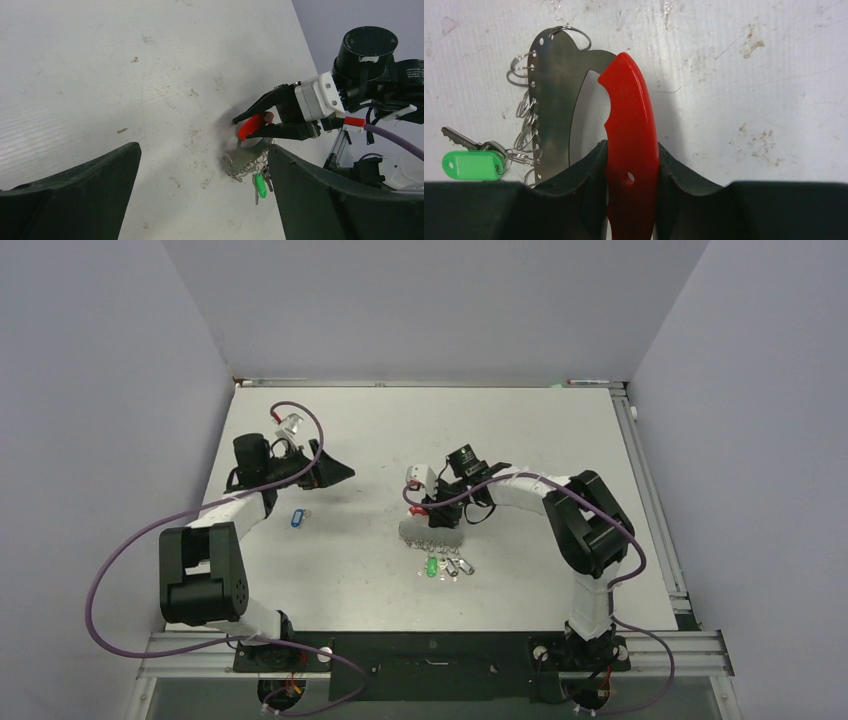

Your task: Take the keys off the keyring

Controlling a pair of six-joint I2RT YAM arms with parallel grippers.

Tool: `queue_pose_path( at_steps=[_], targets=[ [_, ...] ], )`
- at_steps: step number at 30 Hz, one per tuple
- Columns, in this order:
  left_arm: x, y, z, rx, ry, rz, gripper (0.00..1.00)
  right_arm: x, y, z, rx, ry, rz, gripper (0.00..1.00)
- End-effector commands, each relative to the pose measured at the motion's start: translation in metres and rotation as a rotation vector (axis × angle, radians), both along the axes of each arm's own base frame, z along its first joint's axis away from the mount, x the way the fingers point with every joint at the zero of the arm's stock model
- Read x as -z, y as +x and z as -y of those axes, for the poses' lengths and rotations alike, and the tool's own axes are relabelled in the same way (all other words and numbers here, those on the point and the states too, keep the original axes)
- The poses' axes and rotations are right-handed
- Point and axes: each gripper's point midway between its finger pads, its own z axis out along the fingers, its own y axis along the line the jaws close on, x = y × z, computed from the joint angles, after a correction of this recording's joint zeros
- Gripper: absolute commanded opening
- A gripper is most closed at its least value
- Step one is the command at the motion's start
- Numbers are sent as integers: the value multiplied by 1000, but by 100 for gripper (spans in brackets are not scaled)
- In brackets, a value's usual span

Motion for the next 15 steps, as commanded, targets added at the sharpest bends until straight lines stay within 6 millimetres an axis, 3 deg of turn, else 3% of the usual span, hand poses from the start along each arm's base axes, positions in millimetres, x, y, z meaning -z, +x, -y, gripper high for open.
queue_pose_path(
  at_steps=[1,15],
  targets=[
    [-8,1,-7,-5,41,57,96,1,17,-8,-38,23,49,14],
    [-10,7,-35,-38,281,75,96,15,64,2,-60,-56,151,21]
  ],
)
